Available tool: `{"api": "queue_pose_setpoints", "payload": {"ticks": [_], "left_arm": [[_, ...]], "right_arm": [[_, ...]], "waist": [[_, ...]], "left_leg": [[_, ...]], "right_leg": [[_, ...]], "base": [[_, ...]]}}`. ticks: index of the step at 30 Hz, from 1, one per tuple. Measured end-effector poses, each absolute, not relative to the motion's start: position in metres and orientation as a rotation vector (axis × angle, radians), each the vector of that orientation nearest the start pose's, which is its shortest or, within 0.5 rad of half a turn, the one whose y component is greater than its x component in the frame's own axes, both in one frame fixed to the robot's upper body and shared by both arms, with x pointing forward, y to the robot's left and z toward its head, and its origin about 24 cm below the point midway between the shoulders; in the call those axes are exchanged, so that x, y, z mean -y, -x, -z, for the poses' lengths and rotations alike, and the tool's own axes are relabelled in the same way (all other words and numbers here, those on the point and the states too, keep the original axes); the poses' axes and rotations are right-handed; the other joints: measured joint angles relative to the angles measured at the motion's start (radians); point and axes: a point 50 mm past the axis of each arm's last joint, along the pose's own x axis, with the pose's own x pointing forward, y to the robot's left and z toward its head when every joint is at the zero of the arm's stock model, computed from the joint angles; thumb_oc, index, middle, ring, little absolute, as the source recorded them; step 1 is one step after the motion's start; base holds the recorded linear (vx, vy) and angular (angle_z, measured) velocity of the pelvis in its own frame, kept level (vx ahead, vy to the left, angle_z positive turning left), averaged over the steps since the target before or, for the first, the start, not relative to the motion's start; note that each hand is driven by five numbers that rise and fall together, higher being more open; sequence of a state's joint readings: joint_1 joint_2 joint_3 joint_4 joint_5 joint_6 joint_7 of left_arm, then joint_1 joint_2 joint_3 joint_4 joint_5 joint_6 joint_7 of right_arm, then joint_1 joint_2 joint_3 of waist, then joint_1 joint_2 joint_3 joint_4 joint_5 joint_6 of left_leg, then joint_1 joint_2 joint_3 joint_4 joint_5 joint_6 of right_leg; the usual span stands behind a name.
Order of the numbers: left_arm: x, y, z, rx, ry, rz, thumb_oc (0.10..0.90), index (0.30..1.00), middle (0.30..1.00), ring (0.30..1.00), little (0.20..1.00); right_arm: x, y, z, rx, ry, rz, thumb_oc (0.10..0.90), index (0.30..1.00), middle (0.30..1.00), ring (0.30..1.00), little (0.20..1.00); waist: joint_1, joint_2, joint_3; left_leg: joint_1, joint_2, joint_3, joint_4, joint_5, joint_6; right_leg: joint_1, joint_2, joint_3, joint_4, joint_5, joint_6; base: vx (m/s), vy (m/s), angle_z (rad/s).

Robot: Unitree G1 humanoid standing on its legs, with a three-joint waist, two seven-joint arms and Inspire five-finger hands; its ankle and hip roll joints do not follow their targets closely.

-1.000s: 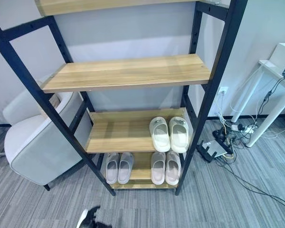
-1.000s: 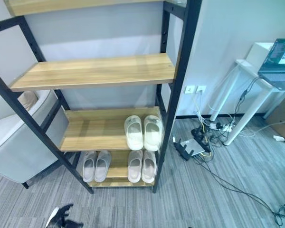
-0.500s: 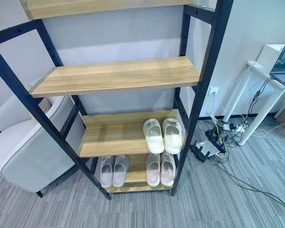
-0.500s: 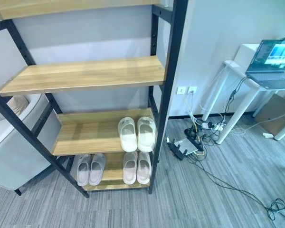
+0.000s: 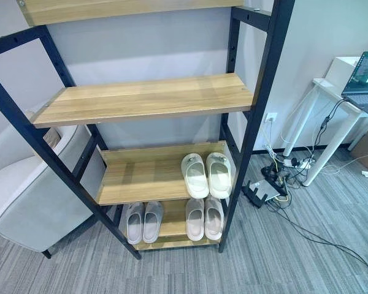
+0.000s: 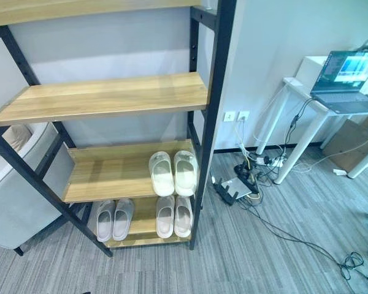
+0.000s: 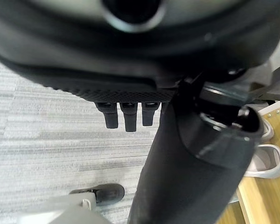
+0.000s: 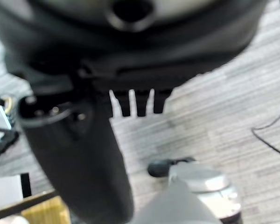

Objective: Arrange the slippers neatly on the shoe rack.

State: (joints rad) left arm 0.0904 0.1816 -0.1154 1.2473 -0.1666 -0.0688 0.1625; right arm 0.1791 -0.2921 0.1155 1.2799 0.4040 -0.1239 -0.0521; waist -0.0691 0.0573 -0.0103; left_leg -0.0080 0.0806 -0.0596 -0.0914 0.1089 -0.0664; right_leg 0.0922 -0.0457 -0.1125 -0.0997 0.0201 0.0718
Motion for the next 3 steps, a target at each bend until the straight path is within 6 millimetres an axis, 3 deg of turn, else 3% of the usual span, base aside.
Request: {"api": "queue_pose_setpoints", "payload": {"ticks": [3], "left_arm": [[-0.2226, -0.0515, 0.1692, -1.258, -0.181, -0.272, 0.8, 0.9, 0.9, 0.9, 0.9]], "right_arm": [[0.2649, -0.0107, 0.1612, -1.289, 0.038, 0.426, 0.8, 0.9, 0.9, 0.9, 0.9]], "waist": [[0.0, 0.0, 0.0]], "left_leg": [[0.001, 0.0, 0.001, 0.0, 0.0, 0.0]], "right_leg": [[0.0, 0.0, 0.001, 0.0, 0.0, 0.0]], "base": [[0.0, 0.0, 0.0]]}}
